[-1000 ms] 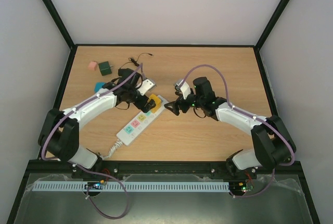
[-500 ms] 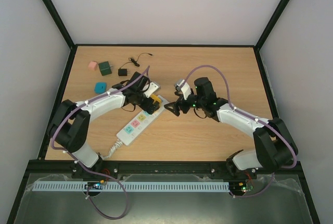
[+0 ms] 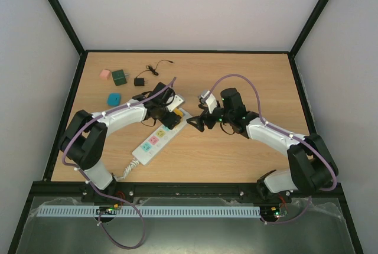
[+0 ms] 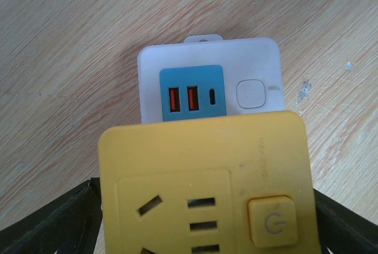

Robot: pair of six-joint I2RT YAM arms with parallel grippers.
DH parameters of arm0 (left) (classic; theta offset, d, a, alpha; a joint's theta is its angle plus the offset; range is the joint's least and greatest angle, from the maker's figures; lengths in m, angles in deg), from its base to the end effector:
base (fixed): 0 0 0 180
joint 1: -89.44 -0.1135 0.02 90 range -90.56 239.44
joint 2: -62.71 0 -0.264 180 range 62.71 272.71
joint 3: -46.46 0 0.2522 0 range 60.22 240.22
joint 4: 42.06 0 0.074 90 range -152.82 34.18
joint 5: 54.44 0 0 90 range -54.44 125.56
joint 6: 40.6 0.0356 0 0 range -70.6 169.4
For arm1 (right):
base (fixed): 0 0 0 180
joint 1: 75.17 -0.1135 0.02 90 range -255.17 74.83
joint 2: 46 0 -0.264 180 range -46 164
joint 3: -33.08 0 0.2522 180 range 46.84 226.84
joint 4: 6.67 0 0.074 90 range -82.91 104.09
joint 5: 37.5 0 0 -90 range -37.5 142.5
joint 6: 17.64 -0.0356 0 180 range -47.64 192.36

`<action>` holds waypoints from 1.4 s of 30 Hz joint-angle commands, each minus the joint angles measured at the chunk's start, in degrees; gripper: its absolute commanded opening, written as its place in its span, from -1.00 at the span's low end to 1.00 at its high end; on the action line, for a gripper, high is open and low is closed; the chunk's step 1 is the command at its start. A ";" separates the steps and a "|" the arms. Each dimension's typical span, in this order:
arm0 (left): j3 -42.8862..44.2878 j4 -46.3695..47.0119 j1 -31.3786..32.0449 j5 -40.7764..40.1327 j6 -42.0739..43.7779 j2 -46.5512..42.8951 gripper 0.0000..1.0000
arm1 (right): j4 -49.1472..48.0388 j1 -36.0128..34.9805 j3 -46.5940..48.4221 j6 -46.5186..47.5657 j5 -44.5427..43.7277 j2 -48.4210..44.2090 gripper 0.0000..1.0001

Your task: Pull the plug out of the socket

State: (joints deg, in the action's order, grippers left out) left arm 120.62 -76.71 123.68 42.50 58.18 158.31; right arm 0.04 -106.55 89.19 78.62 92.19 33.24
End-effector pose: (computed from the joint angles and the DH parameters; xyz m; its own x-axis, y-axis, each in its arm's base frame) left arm 0.2799 -0.1957 0.1933 -0.5843 0.5810 -0.5667 0.7118 0.7023 -0.0139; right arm 0.2362 0.1707 0.2233 -0.3270 -0.2977 -0.8969 -0.9147 0.3381 0.2213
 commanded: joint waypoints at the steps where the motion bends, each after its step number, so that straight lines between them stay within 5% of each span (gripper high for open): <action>1: 2.08 -3.03 0.21 1.03 4.47 -0.06 0.64 | -2.04 0.88 -1.31 0.96 -0.66 -0.58 0.97; 9: 0.25 -3.48 0.21 3.14 10.02 -2.33 0.51 | -2.70 3.12 -2.37 1.46 0.31 -0.52 0.97; 16: 0.60 -2.49 0.24 1.94 6.61 -1.47 0.34 | -9.24 3.11 -6.58 -0.47 -0.38 -1.71 0.99; 19: 1.85 -4.03 0.21 3.35 8.38 -1.25 0.69 | -10.39 3.11 -7.43 -0.44 0.37 -2.04 0.99; 22: 3.34 -7.44 -0.18 5.32 16.82 -2.37 0.99 | -8.87 3.09 -6.60 -0.12 1.00 -1.74 0.99; 36: 8.47 -19.46 -7.49 11.09 62.37 -3.47 0.99 | -6.89 3.11 -5.36 0.85 2.75 -1.90 0.98; 42: 15.32 -24.77 -7.73 12.10 67.05 2.87 0.99 | -5.88 3.08 -5.02 1.24 3.23 -2.07 0.98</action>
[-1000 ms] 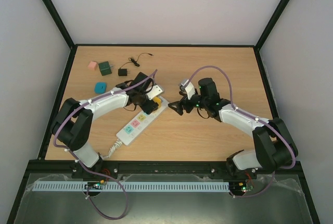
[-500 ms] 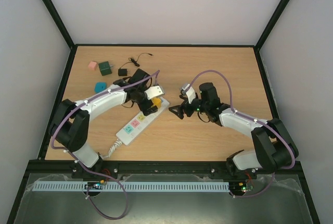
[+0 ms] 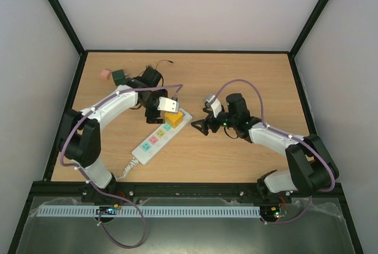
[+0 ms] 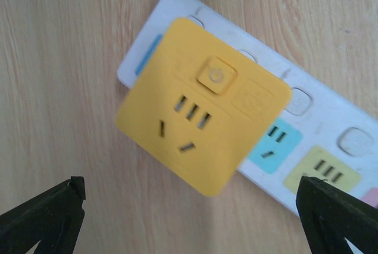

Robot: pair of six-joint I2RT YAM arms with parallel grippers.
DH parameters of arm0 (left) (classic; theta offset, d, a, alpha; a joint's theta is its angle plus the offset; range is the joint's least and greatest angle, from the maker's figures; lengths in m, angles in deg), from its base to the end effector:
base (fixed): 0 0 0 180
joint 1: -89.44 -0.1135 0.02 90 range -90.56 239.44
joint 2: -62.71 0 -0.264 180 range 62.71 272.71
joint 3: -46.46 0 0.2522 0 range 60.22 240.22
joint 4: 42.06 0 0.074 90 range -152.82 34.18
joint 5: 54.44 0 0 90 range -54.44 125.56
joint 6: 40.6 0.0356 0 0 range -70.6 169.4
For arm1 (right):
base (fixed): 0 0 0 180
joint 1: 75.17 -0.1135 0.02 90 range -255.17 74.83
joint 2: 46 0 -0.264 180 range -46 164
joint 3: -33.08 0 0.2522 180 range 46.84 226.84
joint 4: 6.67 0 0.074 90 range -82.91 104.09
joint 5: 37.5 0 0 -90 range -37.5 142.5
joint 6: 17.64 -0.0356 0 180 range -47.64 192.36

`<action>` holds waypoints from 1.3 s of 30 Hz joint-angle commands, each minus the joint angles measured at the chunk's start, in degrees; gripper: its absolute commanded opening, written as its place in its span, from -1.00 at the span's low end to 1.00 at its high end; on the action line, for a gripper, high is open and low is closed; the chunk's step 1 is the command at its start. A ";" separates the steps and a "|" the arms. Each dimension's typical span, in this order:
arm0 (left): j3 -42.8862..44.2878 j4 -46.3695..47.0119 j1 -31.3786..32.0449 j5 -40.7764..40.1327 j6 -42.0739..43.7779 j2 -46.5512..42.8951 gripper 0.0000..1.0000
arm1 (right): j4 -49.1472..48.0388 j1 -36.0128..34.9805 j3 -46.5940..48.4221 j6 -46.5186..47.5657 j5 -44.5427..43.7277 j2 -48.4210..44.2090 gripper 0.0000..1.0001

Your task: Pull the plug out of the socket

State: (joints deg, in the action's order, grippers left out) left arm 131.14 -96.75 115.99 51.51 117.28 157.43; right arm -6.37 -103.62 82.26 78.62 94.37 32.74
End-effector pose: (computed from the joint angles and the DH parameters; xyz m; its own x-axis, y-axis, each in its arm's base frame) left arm 0.2964 -0.1591 0.2348 0.1907 0.9004 -0.3910 0.9507 -0.0703 0.3019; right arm 0.2305 0.1519 0.1980 -0.3410 -0.2771 -0.8983 -0.9063 0.3509 0.2358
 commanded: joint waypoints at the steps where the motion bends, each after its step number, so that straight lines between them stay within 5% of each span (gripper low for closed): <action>1: 4.76 -4.45 -0.16 3.28 8.54 4.10 0.99 | 0.73 0.17 1.99 1.36 1.16 -1.55 0.98; 12: 6.32 -3.80 0.45 2.05 15.22 8.74 0.99 | 1.83 0.15 2.56 2.07 2.40 -0.61 0.98; 27: 10.30 -2.98 4.94 2.21 13.37 14.43 0.98 | 2.78 0.21 2.94 3.12 2.65 0.36 0.98; 39: 14.77 -4.83 3.96 3.07 4.31 18.29 0.27 | 3.02 0.24 3.16 3.17 2.66 0.57 0.98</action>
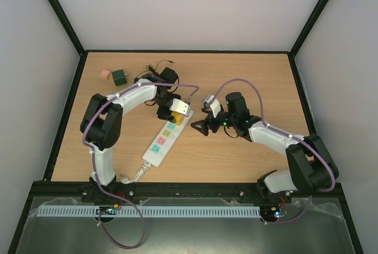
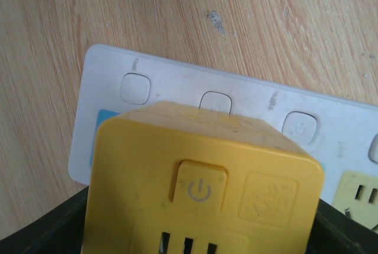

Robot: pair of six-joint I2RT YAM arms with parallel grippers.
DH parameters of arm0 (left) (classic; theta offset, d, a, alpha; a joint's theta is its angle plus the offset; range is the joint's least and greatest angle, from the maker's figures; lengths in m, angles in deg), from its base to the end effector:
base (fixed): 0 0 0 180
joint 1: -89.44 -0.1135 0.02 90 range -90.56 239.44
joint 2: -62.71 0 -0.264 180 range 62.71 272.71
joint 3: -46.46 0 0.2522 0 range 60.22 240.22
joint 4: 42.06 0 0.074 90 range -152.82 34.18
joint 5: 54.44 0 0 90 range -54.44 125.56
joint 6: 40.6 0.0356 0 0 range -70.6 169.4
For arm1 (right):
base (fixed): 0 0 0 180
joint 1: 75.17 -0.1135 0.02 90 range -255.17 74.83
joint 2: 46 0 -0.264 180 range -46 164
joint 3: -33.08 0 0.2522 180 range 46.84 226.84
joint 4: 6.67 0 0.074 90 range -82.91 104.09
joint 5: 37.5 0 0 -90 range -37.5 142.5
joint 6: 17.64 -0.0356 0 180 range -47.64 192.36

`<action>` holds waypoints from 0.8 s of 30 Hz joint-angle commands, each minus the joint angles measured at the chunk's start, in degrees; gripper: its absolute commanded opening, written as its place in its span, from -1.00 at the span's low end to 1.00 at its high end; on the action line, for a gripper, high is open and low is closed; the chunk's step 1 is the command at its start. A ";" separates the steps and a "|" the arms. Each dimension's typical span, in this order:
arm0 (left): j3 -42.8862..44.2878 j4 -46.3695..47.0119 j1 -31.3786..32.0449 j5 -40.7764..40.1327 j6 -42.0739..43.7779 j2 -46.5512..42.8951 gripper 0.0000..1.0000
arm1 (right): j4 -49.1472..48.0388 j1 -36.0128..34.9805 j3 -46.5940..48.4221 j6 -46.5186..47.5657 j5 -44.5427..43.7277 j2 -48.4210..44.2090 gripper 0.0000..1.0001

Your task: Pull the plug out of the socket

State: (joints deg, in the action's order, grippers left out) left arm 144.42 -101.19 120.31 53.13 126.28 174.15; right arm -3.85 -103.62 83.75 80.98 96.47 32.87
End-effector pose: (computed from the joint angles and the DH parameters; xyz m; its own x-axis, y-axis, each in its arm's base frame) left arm 0.3327 -0.2114 0.1974 0.3659 0.8630 -0.3484 0.9263 -0.3016 0.2257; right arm 0.2315 0.1535 0.2020 -0.3182 -0.2951 -0.9009 -0.9241 0.3086 0.2253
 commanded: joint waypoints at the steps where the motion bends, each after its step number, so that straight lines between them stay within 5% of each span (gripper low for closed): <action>1: 1.48 -0.20 -0.44 1.61 -5.85 1.59 0.23 | 0.56 0.17 1.58 0.92 0.56 0.41 0.98; 13: -2.87 5.27 -0.84 -4.61 -26.92 0.65 0.07 | -2.95 0.18 -1.99 2.80 2.75 -0.17 0.99; 24: -10.79 5.16 -0.92 -8.31 -33.57 -5.16 0.05 | -8.51 -5.72 -5.98 7.13 3.56 0.01 0.93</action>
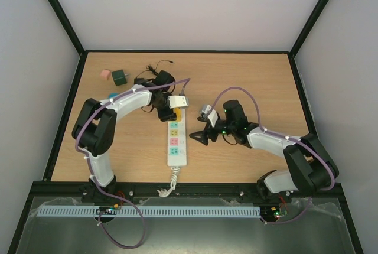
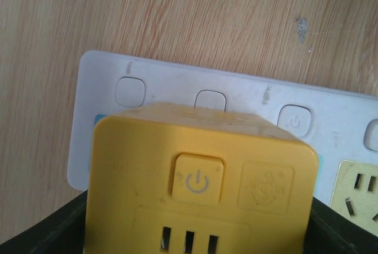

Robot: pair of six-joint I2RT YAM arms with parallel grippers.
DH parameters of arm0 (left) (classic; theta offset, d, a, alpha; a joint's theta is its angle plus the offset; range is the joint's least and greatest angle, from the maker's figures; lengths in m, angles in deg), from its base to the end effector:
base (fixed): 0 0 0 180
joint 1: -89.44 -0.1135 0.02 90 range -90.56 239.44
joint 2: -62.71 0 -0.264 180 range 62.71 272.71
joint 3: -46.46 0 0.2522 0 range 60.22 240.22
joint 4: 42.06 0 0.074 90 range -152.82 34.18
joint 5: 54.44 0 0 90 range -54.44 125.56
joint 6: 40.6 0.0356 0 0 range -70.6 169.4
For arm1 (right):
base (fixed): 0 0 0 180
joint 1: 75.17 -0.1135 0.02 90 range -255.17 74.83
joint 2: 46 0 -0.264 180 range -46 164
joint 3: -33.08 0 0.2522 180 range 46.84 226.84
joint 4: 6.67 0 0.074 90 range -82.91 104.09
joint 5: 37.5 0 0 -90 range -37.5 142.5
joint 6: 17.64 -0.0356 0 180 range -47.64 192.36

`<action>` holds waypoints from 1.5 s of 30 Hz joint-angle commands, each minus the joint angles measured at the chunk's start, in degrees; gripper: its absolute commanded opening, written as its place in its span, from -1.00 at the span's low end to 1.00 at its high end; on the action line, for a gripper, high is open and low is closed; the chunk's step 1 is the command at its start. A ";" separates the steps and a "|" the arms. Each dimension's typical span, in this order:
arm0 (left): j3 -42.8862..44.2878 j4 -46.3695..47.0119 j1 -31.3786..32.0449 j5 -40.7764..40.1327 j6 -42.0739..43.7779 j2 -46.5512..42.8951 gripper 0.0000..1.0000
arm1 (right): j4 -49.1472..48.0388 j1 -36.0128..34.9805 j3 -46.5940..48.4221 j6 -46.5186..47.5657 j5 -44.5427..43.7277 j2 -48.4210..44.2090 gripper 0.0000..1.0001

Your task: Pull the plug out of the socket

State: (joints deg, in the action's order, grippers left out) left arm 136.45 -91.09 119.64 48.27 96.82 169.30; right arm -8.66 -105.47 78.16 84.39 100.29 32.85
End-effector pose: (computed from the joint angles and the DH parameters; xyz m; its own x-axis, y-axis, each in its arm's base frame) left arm 0.3262 -0.1989 0.1954 -0.1136 0.8972 -0.4268 0.9648 0.2022 0.1682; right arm 0.2128 0.1549 0.1808 -0.2608 -0.3146 -0.9127 -0.9580 0.2013 0.2043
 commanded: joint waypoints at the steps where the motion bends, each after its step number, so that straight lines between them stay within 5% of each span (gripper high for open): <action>1: -2.87 -5.26 -0.23 -3.34 -4.70 -0.44 0.06 | -3.82 -5.62 -0.36 4.41 -0.50 0.40 0.92; 13: -5.88 -1.37 -0.31 1.26 -7.69 -2.93 0.37 | -10.38 -12.85 0.79 12.30 0.71 10.20 0.76; 25: -7.40 0.25 -1.89 5.69 -8.30 -4.56 0.58 | -7.19 -13.90 7.39 22.20 1.42 17.95 0.51; 38: -7.61 0.13 -3.26 10.91 -6.82 -6.66 0.48 | -8.32 -13.99 9.02 21.03 -0.68 23.30 0.29; 45: -7.63 0.09 -3.23 11.00 -6.71 -7.03 0.20 | -7.46 -13.98 7.90 21.35 -0.53 24.82 0.29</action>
State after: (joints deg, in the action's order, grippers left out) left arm 129.34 -88.49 116.14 55.70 90.42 164.69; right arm -16.79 -119.09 86.59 105.07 101.50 55.47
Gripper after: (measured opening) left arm 0.658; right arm 0.644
